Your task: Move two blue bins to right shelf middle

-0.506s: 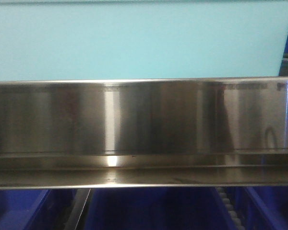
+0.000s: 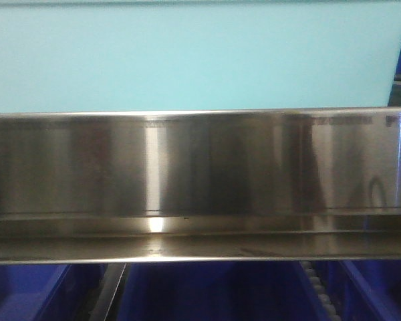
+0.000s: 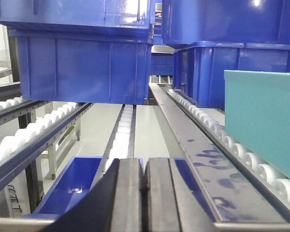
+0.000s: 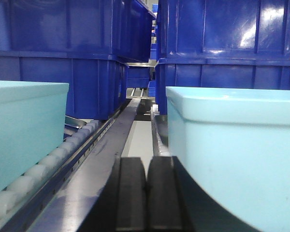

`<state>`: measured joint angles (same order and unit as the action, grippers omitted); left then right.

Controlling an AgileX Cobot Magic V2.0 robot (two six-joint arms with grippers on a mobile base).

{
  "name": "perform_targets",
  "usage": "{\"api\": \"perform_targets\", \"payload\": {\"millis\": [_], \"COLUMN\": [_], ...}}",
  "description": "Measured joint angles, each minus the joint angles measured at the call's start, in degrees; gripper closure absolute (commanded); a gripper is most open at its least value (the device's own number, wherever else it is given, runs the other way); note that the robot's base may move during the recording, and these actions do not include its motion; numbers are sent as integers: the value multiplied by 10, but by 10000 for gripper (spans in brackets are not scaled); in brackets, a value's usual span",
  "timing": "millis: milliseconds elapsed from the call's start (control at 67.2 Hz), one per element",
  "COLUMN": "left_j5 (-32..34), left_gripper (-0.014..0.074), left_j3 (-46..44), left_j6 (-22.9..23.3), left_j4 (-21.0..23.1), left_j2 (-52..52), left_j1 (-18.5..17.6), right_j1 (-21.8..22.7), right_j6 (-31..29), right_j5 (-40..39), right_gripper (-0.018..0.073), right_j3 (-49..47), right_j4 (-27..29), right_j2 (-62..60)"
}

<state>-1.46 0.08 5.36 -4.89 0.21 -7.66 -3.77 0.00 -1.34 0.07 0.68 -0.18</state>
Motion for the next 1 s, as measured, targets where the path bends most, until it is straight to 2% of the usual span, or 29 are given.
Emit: {"api": "perform_targets", "payload": {"millis": [535,640,803,892,996], "left_j5": [22,-37,-114,-153,-211], "left_gripper": [707,707,707,707,707], "left_j3": [-5,-51,-160,-220,-300], "left_j6": [0,0,0,0,0], "left_j4": [0,0,0,0,0], "left_j2": [0,0,13,52,123], "left_j1": [0,0,0,0,0], "right_j1": [0,0,0,0,0], "right_j6": [0,0,0,0,0], "right_j5": [-7,51,183,248,279], "right_gripper": [726,726,726,726,726], "right_j3": [-3,-47,-168,-236,-299], "right_j4": [0,0,0,0,0], "right_j2": [0,0,17,60,130]}}
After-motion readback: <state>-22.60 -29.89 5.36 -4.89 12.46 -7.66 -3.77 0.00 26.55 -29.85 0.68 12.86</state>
